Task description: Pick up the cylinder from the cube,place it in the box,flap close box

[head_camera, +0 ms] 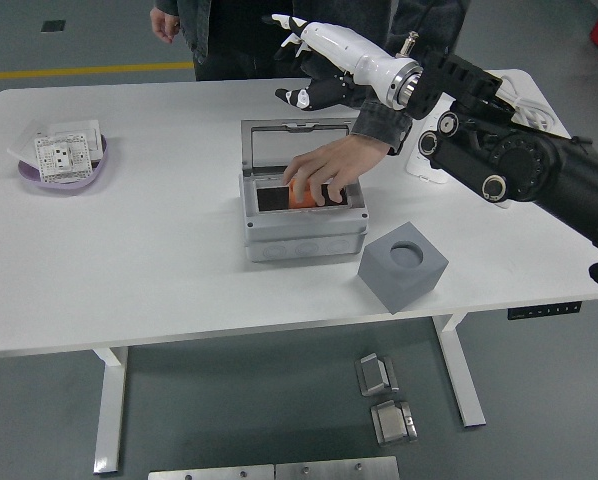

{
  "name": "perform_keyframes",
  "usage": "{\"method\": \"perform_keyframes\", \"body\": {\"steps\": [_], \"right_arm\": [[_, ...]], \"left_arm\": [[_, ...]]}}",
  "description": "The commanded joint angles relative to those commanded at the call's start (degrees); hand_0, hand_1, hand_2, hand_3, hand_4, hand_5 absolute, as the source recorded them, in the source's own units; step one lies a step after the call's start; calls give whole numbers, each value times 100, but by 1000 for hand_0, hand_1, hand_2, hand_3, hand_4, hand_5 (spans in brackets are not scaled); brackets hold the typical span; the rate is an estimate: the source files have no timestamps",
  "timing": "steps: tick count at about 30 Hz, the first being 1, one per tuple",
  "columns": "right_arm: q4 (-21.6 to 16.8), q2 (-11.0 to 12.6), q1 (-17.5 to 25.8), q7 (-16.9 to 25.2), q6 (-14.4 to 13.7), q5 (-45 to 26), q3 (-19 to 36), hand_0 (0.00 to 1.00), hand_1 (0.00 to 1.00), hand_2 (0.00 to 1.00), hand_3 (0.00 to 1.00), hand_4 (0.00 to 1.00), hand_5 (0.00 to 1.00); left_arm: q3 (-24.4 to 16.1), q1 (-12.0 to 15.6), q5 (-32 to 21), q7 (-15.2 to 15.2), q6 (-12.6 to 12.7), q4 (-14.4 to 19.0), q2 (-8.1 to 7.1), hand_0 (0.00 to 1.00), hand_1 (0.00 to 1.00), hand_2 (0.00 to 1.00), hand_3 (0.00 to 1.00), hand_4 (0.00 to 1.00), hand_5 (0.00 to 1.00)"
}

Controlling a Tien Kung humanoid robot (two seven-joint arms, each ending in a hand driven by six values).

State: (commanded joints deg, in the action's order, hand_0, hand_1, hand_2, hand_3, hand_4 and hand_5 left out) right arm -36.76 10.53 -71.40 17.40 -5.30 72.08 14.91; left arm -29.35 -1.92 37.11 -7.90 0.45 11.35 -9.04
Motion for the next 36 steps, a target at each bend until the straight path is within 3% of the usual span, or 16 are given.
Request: {"method": "perform_keyframes", "body": {"steps": [6,8,9,14,15,20,21,36], "right_arm": [[561,-252,-141,1,172,-376,-400,674,615,723,980,701,251],[700,-317,-162,-12,265,-506,-519,674,615,723,980,701,251],[764,-344,-167,-17,309,-580,-583,694,646,728,981,724,313],[979,-422,-144,-27,430,-910,-895,694,646,728,981,724,313],[1005,-433,-134,-26,436,-962,-949,872,799,817,981,861,655],[1092,-483,-60,4,426,-1161,-1187,872,799,817,981,861,655],[1097,-488,-37,13,422,-1191,-1235,957,873,883,979,894,784],[920,-427,200,98,323,-1147,-1409,974,883,884,978,905,834]], "left_arm": [[2,-61,27,-8,-8,8,-33,653,665,562,600,608,247],[9,-81,25,-7,-8,11,-39,653,665,562,600,608,247],[19,-92,18,-5,-8,12,-41,653,664,562,600,607,247],[62,-116,-17,5,-8,18,-48,653,664,562,600,607,247],[63,-117,-15,5,-8,18,-48,653,664,562,600,606,247],[53,-133,9,2,-11,16,-54,653,664,562,600,606,247],[58,-139,4,4,-11,16,-54,653,664,562,600,606,247],[6,-151,86,-15,-24,18,-31,652,664,560,599,606,248]]}}
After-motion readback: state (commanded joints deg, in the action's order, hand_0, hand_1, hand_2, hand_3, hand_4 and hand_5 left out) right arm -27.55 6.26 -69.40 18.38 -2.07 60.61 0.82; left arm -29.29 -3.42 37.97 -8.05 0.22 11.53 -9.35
